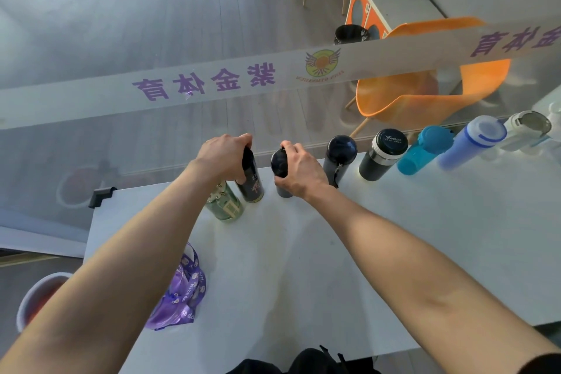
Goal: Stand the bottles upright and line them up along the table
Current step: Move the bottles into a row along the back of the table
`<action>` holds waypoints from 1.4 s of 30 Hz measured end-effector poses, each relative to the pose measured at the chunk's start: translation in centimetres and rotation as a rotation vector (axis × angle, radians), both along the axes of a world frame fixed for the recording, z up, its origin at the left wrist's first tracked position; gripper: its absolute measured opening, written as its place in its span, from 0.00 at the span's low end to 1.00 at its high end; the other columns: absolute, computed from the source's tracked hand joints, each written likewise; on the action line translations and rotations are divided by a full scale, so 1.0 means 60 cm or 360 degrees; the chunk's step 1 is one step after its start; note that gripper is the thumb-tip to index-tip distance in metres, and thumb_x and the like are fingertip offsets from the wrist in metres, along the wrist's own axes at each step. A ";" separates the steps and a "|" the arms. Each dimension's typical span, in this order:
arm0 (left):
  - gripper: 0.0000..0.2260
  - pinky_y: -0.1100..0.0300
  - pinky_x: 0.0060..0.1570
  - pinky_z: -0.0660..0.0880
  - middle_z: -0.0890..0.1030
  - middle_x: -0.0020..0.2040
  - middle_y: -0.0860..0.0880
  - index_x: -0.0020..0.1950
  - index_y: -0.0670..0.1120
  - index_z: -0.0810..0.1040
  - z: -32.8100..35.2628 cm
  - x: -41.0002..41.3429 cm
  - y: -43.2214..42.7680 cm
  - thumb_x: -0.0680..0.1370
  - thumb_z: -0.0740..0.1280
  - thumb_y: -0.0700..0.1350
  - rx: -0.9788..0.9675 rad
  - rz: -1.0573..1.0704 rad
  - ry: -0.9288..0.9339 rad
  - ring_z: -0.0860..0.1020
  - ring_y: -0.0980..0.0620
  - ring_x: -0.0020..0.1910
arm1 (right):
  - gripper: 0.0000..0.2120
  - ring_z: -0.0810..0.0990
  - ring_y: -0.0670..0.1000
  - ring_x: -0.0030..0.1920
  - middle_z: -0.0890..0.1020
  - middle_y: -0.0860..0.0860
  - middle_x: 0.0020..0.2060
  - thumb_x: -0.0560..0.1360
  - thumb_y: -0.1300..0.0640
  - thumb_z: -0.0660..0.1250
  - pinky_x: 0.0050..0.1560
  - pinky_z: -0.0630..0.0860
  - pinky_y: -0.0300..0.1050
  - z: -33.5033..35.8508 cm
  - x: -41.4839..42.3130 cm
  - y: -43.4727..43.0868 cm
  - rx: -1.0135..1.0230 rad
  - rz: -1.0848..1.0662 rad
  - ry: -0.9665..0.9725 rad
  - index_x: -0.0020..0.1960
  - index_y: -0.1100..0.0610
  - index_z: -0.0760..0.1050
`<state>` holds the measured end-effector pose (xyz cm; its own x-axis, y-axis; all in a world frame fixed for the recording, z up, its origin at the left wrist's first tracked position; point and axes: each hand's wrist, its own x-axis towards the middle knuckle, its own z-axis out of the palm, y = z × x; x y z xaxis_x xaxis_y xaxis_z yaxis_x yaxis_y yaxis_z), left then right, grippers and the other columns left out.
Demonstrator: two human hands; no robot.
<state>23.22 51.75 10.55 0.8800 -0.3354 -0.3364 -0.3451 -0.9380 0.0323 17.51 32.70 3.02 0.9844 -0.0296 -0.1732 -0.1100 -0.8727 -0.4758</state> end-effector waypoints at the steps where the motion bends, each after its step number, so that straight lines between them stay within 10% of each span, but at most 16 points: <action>1: 0.31 0.50 0.40 0.79 0.81 0.47 0.48 0.61 0.54 0.71 0.001 0.000 0.001 0.65 0.84 0.47 0.0011 -0.0015 -0.0001 0.81 0.43 0.46 | 0.41 0.79 0.62 0.62 0.74 0.56 0.64 0.72 0.47 0.78 0.61 0.78 0.55 0.000 0.001 -0.001 -0.0008 0.0004 -0.0005 0.79 0.51 0.63; 14: 0.30 0.50 0.45 0.76 0.82 0.54 0.48 0.65 0.53 0.71 0.001 -0.009 0.008 0.69 0.80 0.41 0.0113 -0.0195 -0.0055 0.80 0.44 0.49 | 0.42 0.79 0.62 0.63 0.74 0.56 0.65 0.71 0.47 0.79 0.61 0.78 0.54 0.007 0.003 -0.001 -0.0072 0.0018 0.0022 0.79 0.50 0.62; 20: 0.51 0.44 0.58 0.80 0.78 0.68 0.48 0.82 0.56 0.63 0.025 -0.011 0.020 0.65 0.86 0.57 -0.0041 -0.0002 0.0077 0.80 0.41 0.65 | 0.55 0.76 0.61 0.70 0.72 0.56 0.73 0.68 0.41 0.81 0.66 0.76 0.56 0.028 -0.005 -0.012 -0.0045 0.0051 0.0077 0.86 0.51 0.55; 31: 0.52 0.45 0.62 0.79 0.75 0.74 0.44 0.82 0.48 0.65 0.054 -0.081 0.113 0.66 0.79 0.73 -0.0207 0.0560 0.0052 0.77 0.40 0.69 | 0.22 0.81 0.59 0.53 0.79 0.55 0.55 0.75 0.46 0.73 0.52 0.82 0.57 0.089 -0.087 -0.014 -0.0049 0.0002 -0.0549 0.63 0.58 0.78; 42: 0.37 0.48 0.55 0.77 0.78 0.61 0.42 0.73 0.46 0.72 -0.009 -0.140 0.105 0.70 0.83 0.57 -0.0608 0.0889 -0.0186 0.79 0.39 0.60 | 0.23 0.81 0.58 0.61 0.80 0.53 0.63 0.80 0.44 0.71 0.61 0.79 0.52 0.025 -0.199 -0.010 -0.0134 0.0339 0.0183 0.69 0.55 0.78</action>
